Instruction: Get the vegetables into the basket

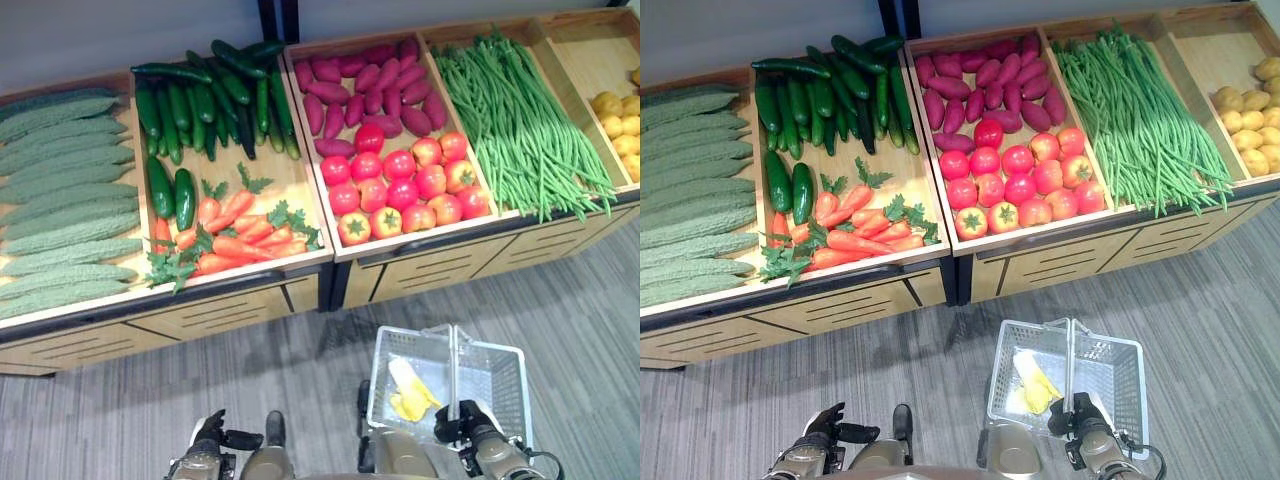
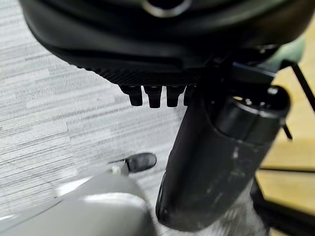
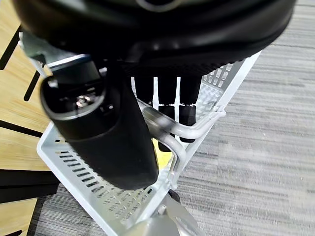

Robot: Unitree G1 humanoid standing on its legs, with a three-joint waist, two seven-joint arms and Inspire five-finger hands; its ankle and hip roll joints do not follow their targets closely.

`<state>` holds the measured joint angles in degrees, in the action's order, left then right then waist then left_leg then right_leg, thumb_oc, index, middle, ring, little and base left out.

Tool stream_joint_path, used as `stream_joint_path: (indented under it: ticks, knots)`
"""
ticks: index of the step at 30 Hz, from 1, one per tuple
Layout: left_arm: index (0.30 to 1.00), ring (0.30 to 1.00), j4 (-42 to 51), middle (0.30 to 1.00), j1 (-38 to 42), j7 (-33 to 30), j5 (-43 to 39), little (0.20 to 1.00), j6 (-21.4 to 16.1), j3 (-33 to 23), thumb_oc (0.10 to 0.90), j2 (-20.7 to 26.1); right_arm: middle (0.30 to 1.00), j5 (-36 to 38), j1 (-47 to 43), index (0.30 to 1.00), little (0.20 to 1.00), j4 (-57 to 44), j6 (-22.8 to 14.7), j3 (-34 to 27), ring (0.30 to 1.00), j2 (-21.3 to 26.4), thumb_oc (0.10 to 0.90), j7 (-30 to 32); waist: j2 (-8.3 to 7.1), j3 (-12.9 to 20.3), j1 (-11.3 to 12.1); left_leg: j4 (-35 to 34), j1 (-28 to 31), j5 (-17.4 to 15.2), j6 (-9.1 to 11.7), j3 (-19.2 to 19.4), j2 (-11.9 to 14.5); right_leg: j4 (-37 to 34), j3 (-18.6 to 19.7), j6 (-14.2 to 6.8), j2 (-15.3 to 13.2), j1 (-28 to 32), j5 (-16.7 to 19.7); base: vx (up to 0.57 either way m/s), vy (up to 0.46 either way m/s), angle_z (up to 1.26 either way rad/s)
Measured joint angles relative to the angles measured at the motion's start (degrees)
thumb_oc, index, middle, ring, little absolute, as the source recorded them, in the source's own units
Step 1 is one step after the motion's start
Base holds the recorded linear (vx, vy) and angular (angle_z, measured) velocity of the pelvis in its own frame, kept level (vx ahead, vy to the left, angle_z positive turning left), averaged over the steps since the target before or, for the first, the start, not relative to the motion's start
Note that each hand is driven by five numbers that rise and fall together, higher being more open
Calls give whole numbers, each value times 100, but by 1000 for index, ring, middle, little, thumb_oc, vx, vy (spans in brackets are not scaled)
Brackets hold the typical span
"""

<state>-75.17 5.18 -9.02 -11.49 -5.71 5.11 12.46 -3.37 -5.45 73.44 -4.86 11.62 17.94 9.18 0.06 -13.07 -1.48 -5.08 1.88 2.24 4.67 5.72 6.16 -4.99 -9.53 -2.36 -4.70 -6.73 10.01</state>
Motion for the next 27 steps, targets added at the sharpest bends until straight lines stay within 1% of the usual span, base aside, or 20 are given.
stream_joint_path:
  ticks: [1, 3, 6, 7, 8, 9, 10, 12, 13, 14, 16, 17, 18, 20, 22, 23, 24, 25, 26, 27]
  knots:
    - [1000, 1000, 13, 1000, -2, -45, -133, 1000, -9, -158, 900, 1, 300, 0, 24, 300, 300, 5, 14, 0, 300, -17, 400, 1, -4, 6, 20, 0, 34, -8, -16, 0, -17, 1, 0, -59, -12, 37, 34, 20, 62, 2]
    - [1000, 1000, 34, 1000, -21, -180, -584, 1000, -36, -524, 900, -21, 300, -3, 80, 300, 300, 48, 16, 3, 300, -48, 400, -3, -2, 31, 53, 1, 154, -28, -48, -10, -26, 1, -9, -61, -21, 164, 26, 9, 61, 3]
    - [1000, 1000, 51, 1000, -128, -443, -1413, 1000, -125, -1074, 900, -69, 300, -31, 184, 300, 300, 71, 39, 26, 300, -104, 400, -4, -16, 314, 69, 3, 194, -22, -36, -11, -39, 3, -14, -56, -28, 201, 18, -8, 60, 1]
    - [1000, 1000, 67, 1000, -125, -595, -1726, 1000, -158, -1521, 900, -92, 300, -80, 190, 300, 300, 84, 42, 23, 300, -140, 400, 1, -41, 355, 69, 3, 230, -24, -38, -12, -43, 3, -9, -56, -32, 234, 18, -12, 51, -1]
    - [1000, 1000, 87, 1000, -113, -768, -1850, 1000, -240, -1664, 900, -84, 300, -117, 197, 300, 300, 86, 42, 24, 300, -158, 400, 6, -60, 366, 65, 3, 256, -26, -39, -12, -50, 2, -8, -60, -38, 258, 15, -14, 84, -2]
    - [1000, 1000, -47, 1000, -85, -1028, -2038, 1000, -362, -1967, 900, 37, 300, -165, 225, 300, 300, 85, 36, 24, 300, -200, 400, 10, -95, 441, 54, 3, 270, -32, -40, -8, -67, 1, 7, -68, -52, 263, 11, -3, 95, -12]
    - [1000, 1000, -516, 1000, -51, -1264, -2192, 1000, -389, -2521, 900, 291, 300, -257, 333, 300, 300, 64, 15, 22, 300, -204, 400, 10, -107, 607, 34, 2, 319, -52, -43, 56, -67, -6, 62, -129, -49, 271, -33, 3, 75, -20]
    - [1000, 1000, -907, 1000, -163, -1499, -2370, 1000, -384, -2794, 900, 613, 300, -256, 417, 300, 300, 122, 8, 23, 300, -199, 400, 32, -91, 699, 37, 1, 393, -90, -35, 154, -64, -29, 133, -131, -42, 301, -36, 9, 27, -23]
    - [1000, 1000, -941, 1000, -223, -1595, -2470, 1000, -387, -2865, 900, 719, 300, -255, 444, 300, 300, 126, 9, 23, 300, -200, 400, 35, -91, 701, 35, 1, 404, -127, -60, 165, -63, -29, 146, -132, -40, 307, -35, 8, 20, -11]
    - [1000, 1000, -950, 1000, -258, -1642, -2494, 1000, -399, -2876, 900, 752, 300, -254, 457, 300, 300, 125, 9, 22, 300, -199, 400, 38, -91, 700, 37, 1, 404, -141, -82, 167, -65, -29, 148, -131, -41, 305, -34, 0, 0, 0]
    - [1000, 1000, -964, 1000, -403, -1764, -2721, 1000, -418, -3205, 900, 903, 300, -249, 507, 300, 300, 179, 9, 4, 300, -196, 400, 27, -82, 710, 66, 1, 412, -137, -78, 167, -74, -29, 152, -114, -48, 304, -43, 0, 0, 0]
    - [1000, 1000, -960, 1000, -453, -1841, -2801, 1000, -443, -3216, 900, 921, 300, -249, 516, 300, 300, 187, 10, 4, 300, -193, 400, 31, -81, 712, 69, 1, 413, -137, -77, 165, -74, -29, 151, -114, -49, 303, -43, -8, 32, 1]
    - [1000, 1000, -953, 1000, -587, -1877, -2807, 1000, -412, -3396, 900, 1035, 300, -249, 526, 300, 300, 205, 3, 2, 300, -185, 400, 16, -64, 723, 91, 1, 409, -130, -75, 157, -78, -29, 147, -103, -52, 304, -46, -11, 24, 4]
    - [1000, 1000, -750, 1000, -673, -2025, -2777, 1000, -387, -3329, 900, 1116, 300, -247, 551, 300, 300, 223, -9, -2, 300, -161, 400, 16, -61, 723, 138, 1, 402, -123, -71, 142, -79, -28, 138, -102, -53, 299, -44, -3, 10, 2]
    - [1000, 1000, -77, 1000, -798, -2224, -2519, 1000, -265, -3217, 900, 1151, 300, -248, 624, 300, 300, 186, -75, -12, 300, -129, 400, 23, -32, 722, 220, 4, 369, -112, -62, 124, -77, -23, 122, -99, -58, 289, -41, -10, -5, 6]
    - [1000, 1000, 591, 1000, -938, -2382, -2201, 1000, -245, -3074, 900, 1174, 300, -248, 637, 300, 300, 171, -109, -11, 300, -119, 400, 27, -61, 718, 242, 4, 353, -84, -39, 97, -74, -23, 86, -118, -61, 289, -21, -1, -11, 15]
    - [1000, 1000, 1313, 1000, -1037, -2553, -1795, 1000, -220, -3077, 900, 1220, 300, -251, 642, 300, 300, 171, -126, -17, 300, -115, 400, 41, -57, 709, 286, 3, 334, -68, -27, 59, -65, -27, 54, -117, -62, 290, -21, -4, -20, 18]
    - [1000, 1000, 2515, 1000, -1297, -2802, -1283, 1000, -6, -2957, 900, 1258, 300, -255, 682, 300, 300, 168, -178, -59, 300, -122, 400, 44, -84, 677, 333, 2, 301, -65, -15, 6, -58, -21, 14, -119, -55, 299, -20, -14, -9, 26]
    - [1000, 1000, 3247, 1000, -1481, -2935, -759, 1000, -104, -2637, 900, 1471, 300, -258, 722, 300, 300, 158, -233, -159, 300, -133, 400, 55, -103, 663, 360, -18, 256, -54, -1, -67, -48, -18, -52, -119, -57, 304, -19, 1, -14, 27]
    - [1000, 1000, 3927, 1000, -1571, -2982, -13, 1000, -163, -2620, 900, 1659, 300, -304, 729, 300, 300, 163, -245, -286, 300, -136, 400, 68, -131, 643, 396, 1, 252, -39, 0, -104, -47, -14, -78, -120, -58, 300, -20, 9, -4, 23]
